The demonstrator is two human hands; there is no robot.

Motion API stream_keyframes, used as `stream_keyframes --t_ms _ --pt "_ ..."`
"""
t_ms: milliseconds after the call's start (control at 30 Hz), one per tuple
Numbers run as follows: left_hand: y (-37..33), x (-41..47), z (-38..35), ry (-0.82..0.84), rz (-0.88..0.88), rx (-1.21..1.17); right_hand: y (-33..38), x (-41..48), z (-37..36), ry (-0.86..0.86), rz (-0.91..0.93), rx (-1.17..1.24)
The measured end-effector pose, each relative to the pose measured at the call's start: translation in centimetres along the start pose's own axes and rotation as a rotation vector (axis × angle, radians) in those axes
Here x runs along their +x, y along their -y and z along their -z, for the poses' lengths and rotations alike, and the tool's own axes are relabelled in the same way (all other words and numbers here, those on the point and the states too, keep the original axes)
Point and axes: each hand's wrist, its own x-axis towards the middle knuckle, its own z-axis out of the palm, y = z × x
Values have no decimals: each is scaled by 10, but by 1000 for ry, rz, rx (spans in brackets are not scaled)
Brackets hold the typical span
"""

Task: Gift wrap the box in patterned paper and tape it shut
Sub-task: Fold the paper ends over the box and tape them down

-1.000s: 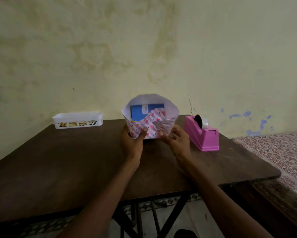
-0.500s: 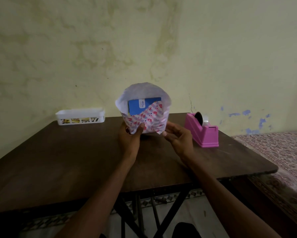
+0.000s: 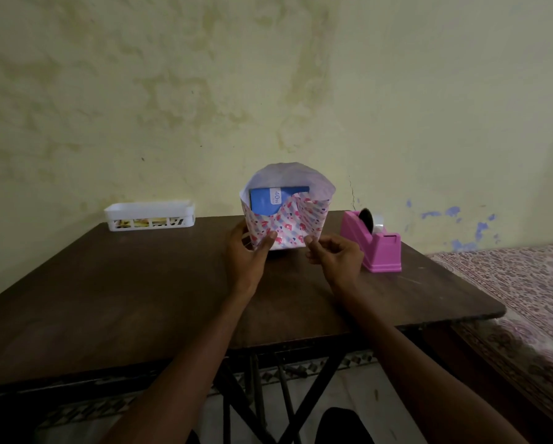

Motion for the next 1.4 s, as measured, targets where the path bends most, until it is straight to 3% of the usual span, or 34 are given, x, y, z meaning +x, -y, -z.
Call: stream_keyframes --t_ms 333,567,800,967,1100,1400 --pt "7 0 -1 -47 -22 15 -2 1 0 -30 -202 71" --pt "9 -1 -6 -25 -28 25 2 3 2 13 -515 347" --pt "9 -5 -10 12 -80 24 5 6 4 -1 -612 543" --pt "1 -14 -12 87 -142 129 5 14 4 -98 -518 551" --pt "-6 -7 -14 117 -102 -3 30 36 8 -98 -326 380" --pt "-20 -1 -11 328 385 -301 85 72 5 -77 -146 -170"
